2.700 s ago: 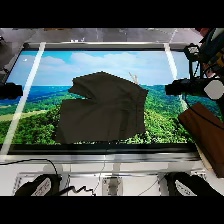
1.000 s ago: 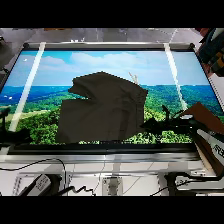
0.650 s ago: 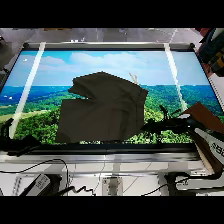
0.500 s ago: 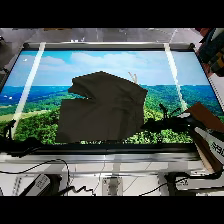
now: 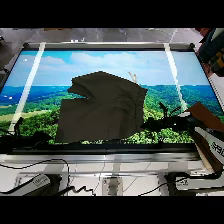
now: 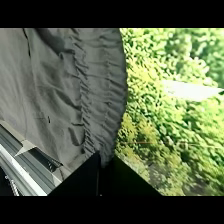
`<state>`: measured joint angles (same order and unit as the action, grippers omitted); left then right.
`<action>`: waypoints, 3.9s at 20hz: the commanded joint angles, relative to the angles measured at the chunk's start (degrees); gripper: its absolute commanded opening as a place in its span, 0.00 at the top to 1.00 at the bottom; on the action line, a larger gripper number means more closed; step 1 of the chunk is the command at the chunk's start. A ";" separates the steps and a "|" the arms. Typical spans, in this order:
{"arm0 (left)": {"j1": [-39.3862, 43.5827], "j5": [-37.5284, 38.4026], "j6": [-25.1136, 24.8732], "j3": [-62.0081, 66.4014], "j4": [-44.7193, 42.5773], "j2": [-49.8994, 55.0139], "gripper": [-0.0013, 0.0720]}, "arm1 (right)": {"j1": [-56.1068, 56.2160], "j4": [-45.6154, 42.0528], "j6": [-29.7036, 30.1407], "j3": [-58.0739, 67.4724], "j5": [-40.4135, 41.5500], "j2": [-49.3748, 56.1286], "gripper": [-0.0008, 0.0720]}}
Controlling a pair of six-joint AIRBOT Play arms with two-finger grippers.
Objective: Fold the clothes and pants, and hang the long-sleeved shirts on hangers.
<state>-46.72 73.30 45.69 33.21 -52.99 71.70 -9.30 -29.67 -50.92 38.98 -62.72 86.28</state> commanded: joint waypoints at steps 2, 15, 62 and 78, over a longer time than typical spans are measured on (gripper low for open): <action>4.68 -2.16 -1.64 -0.07 2.05 5.88 0.21 | 0.07 0.04 0.02 0.07 -0.09 0.02 0.96; 12.74 14.95 -6.82 9.29 15.08 8.63 0.98 | 0.07 3.15 2.67 0.09 -3.87 -9.66 0.96; 41.11 23.80 23.87 41.72 -2.51 0.31 0.98 | -0.04 -24.92 -25.07 28.04 1.27 -8.72 0.96; 54.47 -0.37 28.11 16.50 -3.58 0.31 0.02 | -1.33 -37.13 -25.66 29.18 -3.56 -1.62 0.12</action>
<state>9.13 75.00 73.54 49.60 -56.51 72.14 -10.37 -66.26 -75.50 67.29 -70.52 83.68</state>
